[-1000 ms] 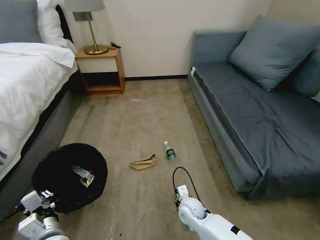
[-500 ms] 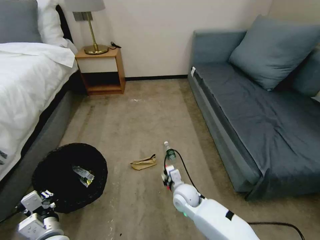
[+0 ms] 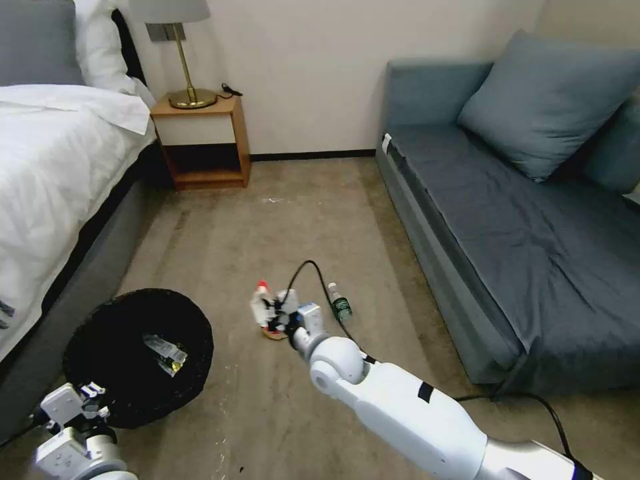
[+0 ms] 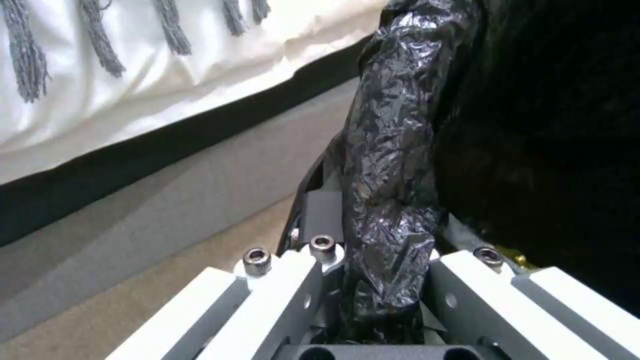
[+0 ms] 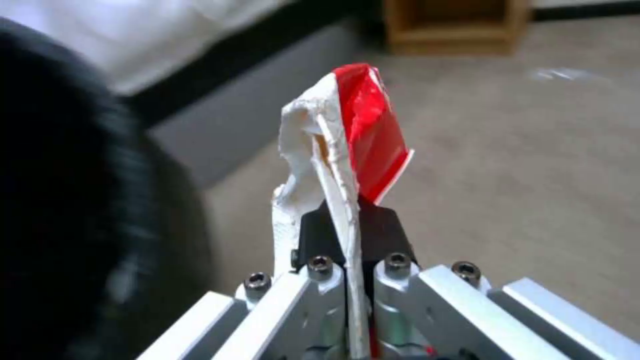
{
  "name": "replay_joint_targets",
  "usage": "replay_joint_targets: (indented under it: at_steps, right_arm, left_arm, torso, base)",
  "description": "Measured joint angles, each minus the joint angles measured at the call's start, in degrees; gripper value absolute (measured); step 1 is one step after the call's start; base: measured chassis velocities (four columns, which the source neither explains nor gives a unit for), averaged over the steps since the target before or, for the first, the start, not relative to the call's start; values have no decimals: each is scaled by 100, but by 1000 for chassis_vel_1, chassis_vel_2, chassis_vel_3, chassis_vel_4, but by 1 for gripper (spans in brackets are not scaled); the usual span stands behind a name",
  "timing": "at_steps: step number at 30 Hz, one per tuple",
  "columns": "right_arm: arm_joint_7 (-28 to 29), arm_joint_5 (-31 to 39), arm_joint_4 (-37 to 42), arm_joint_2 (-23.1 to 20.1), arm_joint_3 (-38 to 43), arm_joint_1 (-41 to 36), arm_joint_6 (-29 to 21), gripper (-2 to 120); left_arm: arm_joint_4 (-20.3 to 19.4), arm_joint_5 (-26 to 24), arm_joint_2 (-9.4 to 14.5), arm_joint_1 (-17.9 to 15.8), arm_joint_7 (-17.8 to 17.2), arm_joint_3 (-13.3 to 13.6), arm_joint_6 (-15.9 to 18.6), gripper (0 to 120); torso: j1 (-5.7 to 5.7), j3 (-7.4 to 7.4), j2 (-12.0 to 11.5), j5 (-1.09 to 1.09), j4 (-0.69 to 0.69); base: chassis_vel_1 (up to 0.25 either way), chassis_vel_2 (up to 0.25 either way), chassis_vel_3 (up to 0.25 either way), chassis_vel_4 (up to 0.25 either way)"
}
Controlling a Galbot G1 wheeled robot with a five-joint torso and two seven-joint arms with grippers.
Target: Pick up the trash bin, then pick up the garbage on the floor and place it into the trash bin.
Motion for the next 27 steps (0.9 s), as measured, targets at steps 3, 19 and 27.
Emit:
replay_joint_targets:
  at_steps: [3, 19, 27]
  right_arm:
    - [-84, 64, 40, 86, -150, 80, 100, 1]
    - [-973, 140, 79, 379, -843, 336, 782, 1]
    - [-1141, -91, -265, 489, -1033, 455, 851, 1]
  left_arm:
    - [-4, 0, -7, -11, 0, 5, 1, 3]
    - [51, -1, -61, -45, 43, 24, -1, 3]
    - [-15, 3, -128, -27, 115, 59, 8, 3]
  torso:
    - [0, 0, 0, 1, 0]
    - [0, 0, 0, 1, -1]
    - [0, 0, 0, 1, -1]
  base:
    - [0, 0, 0, 0]
    - [0, 0, 0, 0]
    - [0, 0, 0, 0]
